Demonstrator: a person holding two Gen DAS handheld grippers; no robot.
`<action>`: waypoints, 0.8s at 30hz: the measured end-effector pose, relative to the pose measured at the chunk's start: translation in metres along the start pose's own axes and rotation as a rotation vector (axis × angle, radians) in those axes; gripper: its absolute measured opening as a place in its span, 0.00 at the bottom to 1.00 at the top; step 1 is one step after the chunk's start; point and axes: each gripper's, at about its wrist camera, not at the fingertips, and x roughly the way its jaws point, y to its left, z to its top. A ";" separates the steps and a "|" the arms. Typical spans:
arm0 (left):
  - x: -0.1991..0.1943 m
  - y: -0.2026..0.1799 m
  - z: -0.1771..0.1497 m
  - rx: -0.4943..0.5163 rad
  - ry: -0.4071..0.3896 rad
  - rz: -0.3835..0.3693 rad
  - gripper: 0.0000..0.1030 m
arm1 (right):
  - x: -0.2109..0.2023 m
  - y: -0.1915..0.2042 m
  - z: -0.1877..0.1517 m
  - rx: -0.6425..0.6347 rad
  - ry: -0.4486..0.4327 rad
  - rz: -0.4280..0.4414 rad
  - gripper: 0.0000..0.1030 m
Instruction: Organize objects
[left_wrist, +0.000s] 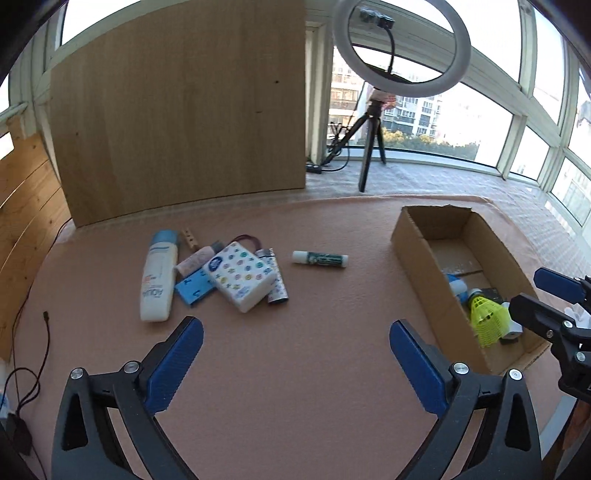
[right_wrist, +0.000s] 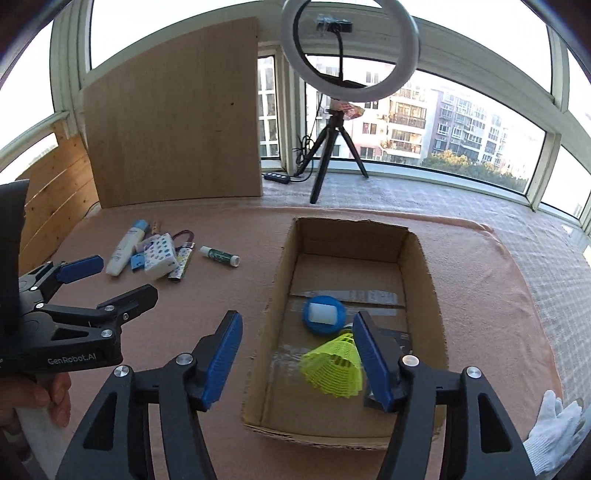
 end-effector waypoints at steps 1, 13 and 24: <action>-0.002 0.019 -0.004 -0.020 0.003 0.020 0.99 | 0.002 0.016 0.001 -0.007 -0.003 0.017 0.63; -0.053 0.178 -0.055 -0.148 -0.019 0.103 0.99 | 0.038 0.149 0.002 0.025 0.051 0.023 0.67; -0.058 0.199 -0.057 -0.135 -0.001 0.096 0.99 | 0.049 0.183 -0.020 -0.041 0.105 -0.066 0.86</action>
